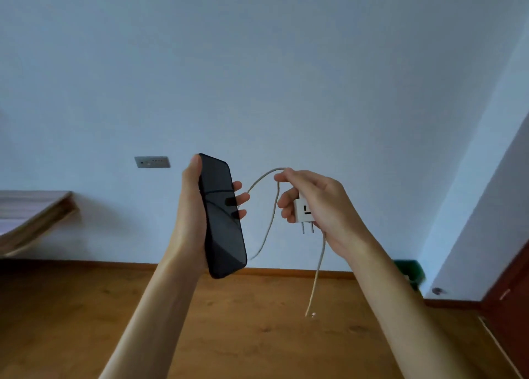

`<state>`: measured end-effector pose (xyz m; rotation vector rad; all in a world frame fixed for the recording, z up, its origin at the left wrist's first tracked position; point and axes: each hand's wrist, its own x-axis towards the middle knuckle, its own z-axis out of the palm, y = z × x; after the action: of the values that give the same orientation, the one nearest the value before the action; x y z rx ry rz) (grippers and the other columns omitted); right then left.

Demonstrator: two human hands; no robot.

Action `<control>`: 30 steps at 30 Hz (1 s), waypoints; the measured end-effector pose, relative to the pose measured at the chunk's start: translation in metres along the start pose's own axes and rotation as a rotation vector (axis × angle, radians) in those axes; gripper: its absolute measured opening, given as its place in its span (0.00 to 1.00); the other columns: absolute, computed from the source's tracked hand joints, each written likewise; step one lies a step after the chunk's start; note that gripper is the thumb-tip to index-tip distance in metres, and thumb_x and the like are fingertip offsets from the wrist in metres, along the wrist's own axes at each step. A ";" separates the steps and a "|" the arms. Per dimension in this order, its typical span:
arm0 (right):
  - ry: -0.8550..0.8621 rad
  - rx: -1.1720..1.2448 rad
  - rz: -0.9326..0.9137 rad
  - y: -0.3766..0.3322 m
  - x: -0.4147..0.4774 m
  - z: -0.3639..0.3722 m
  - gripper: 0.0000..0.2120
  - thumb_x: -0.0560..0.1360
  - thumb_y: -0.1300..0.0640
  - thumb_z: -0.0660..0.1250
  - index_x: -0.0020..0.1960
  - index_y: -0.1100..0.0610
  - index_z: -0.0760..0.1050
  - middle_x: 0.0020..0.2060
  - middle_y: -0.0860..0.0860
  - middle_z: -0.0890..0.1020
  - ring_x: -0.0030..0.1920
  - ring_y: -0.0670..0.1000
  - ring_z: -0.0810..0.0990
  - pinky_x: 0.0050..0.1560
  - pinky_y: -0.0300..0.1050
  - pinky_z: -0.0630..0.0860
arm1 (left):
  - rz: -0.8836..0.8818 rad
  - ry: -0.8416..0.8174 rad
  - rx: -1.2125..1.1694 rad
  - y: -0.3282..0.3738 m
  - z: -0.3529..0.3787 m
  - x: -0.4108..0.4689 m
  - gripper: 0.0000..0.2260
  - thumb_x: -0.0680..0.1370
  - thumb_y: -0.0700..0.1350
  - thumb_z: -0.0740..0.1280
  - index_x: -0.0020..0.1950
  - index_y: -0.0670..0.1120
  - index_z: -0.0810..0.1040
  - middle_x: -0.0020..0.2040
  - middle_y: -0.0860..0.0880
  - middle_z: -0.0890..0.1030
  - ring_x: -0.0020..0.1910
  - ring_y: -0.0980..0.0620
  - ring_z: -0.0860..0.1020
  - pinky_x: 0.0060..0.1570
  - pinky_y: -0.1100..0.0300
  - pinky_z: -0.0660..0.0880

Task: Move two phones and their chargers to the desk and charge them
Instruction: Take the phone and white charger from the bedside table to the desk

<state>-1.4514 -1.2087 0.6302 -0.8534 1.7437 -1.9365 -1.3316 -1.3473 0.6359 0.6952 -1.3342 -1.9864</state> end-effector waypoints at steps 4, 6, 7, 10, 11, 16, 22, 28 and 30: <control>-0.082 0.036 0.009 0.020 0.069 0.025 0.14 0.80 0.45 0.63 0.52 0.52 0.83 0.34 0.51 0.85 0.32 0.48 0.82 0.33 0.36 0.76 | 0.026 0.071 0.002 0.006 -0.019 0.061 0.28 0.77 0.68 0.60 0.64 0.48 0.79 0.55 0.43 0.86 0.48 0.46 0.87 0.44 0.51 0.81; -0.119 0.034 0.009 0.030 0.105 0.037 0.15 0.81 0.44 0.61 0.52 0.52 0.82 0.34 0.51 0.85 0.31 0.47 0.81 0.32 0.35 0.76 | 0.046 0.109 0.002 0.009 -0.027 0.093 0.28 0.77 0.68 0.60 0.64 0.49 0.79 0.55 0.43 0.86 0.48 0.46 0.87 0.41 0.54 0.83; -0.142 0.033 0.007 0.035 0.124 0.044 0.16 0.81 0.43 0.60 0.53 0.52 0.82 0.34 0.52 0.85 0.31 0.47 0.81 0.31 0.35 0.76 | 0.061 0.126 0.006 0.011 -0.031 0.110 0.28 0.77 0.68 0.59 0.64 0.48 0.79 0.55 0.43 0.86 0.48 0.47 0.87 0.40 0.55 0.83; -0.231 0.058 0.022 0.042 0.182 0.063 0.18 0.82 0.43 0.57 0.55 0.52 0.81 0.35 0.52 0.86 0.31 0.47 0.81 0.31 0.36 0.76 | 0.091 0.177 0.024 0.021 -0.038 0.160 0.30 0.77 0.69 0.58 0.65 0.47 0.79 0.54 0.44 0.87 0.50 0.48 0.87 0.44 0.54 0.82; -0.259 0.062 0.022 0.043 0.201 0.069 0.18 0.82 0.44 0.56 0.55 0.53 0.81 0.36 0.53 0.86 0.31 0.47 0.81 0.32 0.37 0.76 | 0.096 0.192 0.028 0.026 -0.040 0.177 0.30 0.77 0.69 0.58 0.64 0.47 0.79 0.54 0.45 0.87 0.50 0.48 0.87 0.44 0.54 0.82; -0.376 0.037 -0.035 0.044 0.289 0.103 0.15 0.82 0.48 0.57 0.56 0.51 0.80 0.37 0.52 0.86 0.33 0.47 0.82 0.35 0.39 0.77 | 0.153 0.284 0.051 0.052 -0.054 0.253 0.28 0.77 0.69 0.58 0.57 0.48 0.83 0.53 0.45 0.87 0.49 0.48 0.87 0.44 0.53 0.80; -0.490 0.119 -0.046 0.060 0.362 0.160 0.13 0.82 0.49 0.59 0.57 0.46 0.81 0.36 0.50 0.86 0.33 0.45 0.82 0.33 0.34 0.76 | 0.167 0.427 0.051 0.070 -0.096 0.317 0.31 0.76 0.70 0.58 0.61 0.47 0.81 0.52 0.45 0.87 0.49 0.47 0.87 0.43 0.53 0.81; -0.590 0.183 -0.001 0.090 0.415 0.233 0.12 0.82 0.48 0.60 0.58 0.44 0.81 0.36 0.50 0.86 0.35 0.45 0.83 0.36 0.35 0.78 | 0.190 0.518 0.050 0.082 -0.159 0.364 0.33 0.76 0.70 0.57 0.64 0.45 0.80 0.54 0.45 0.87 0.50 0.48 0.87 0.43 0.54 0.80; -0.616 0.189 0.001 0.097 0.431 0.263 0.12 0.82 0.49 0.60 0.57 0.44 0.81 0.36 0.50 0.86 0.34 0.45 0.83 0.35 0.35 0.78 | 0.186 0.528 0.045 0.089 -0.185 0.380 0.37 0.76 0.71 0.57 0.67 0.42 0.78 0.56 0.43 0.86 0.49 0.48 0.86 0.43 0.54 0.80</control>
<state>-1.6025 -1.7000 0.6194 -1.2113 1.1783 -1.5691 -1.4282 -1.7679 0.6265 0.9941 -1.0756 -1.4894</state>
